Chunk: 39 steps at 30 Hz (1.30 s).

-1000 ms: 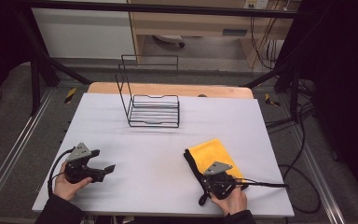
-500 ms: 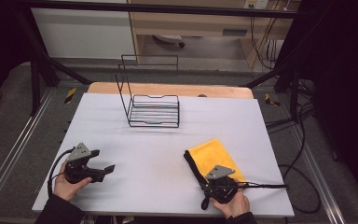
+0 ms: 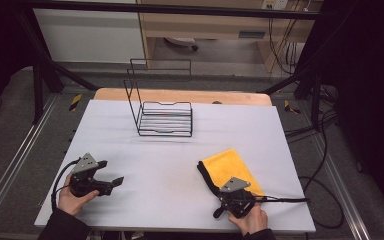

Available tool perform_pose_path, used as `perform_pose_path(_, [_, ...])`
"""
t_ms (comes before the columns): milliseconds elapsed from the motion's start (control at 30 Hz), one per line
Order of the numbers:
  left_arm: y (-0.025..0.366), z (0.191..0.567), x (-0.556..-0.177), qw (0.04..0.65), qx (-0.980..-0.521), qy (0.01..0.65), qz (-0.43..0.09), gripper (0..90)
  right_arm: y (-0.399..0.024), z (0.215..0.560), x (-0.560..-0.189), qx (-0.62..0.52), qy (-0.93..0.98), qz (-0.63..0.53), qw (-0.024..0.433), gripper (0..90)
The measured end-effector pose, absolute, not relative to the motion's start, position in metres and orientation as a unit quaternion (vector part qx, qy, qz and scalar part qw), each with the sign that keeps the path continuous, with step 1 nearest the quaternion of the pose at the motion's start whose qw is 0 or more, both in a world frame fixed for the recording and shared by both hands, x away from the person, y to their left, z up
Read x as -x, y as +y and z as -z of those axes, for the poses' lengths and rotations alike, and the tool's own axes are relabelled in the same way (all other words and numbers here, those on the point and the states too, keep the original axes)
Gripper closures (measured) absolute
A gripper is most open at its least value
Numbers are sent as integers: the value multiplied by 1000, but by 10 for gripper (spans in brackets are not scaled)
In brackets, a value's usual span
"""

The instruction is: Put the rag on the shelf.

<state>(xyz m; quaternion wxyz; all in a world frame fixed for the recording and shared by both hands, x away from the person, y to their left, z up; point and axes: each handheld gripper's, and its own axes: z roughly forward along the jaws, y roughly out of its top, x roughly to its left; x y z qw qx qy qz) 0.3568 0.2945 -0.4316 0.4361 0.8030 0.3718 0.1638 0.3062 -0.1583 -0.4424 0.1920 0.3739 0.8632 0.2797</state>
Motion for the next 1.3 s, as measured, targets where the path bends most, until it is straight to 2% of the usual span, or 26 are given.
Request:
perform_pose_path(267, [294,432,-358,436,-804,371,-162,88,-156,427,-314,-400,844,-321,154,817])
perform_pose_path(533, [295,432,-358,435,-803,373,-163,88,-100,425,-318,-386,843,-359,105,811])
perform_pose_path(600, [295,432,-358,436,-803,373,-163,88,-94,426,-317,-383,846,-356,107,805])
perform_pose_path(733, [295,431,-358,439,-801,372,-162,88,-90,434,-320,-377,850,-355,96,726])
perform_pose_path(800, [295,431,-358,440,-800,374,-162,88,-98,428,-320,-372,842,-379,95,644])
perform_pose_path(967, [293,431,-359,438,-800,376,-161,83,-145,418,-332,-384,817,-410,133,487])
perform_pose_path(1133, [288,432,-361,433,-804,377,-157,81,-173,430,-339,-403,812,-401,129,397])
perform_pose_path(1300, [284,431,-360,433,-806,372,-157,81,-188,438,-337,-419,810,-388,133,399])
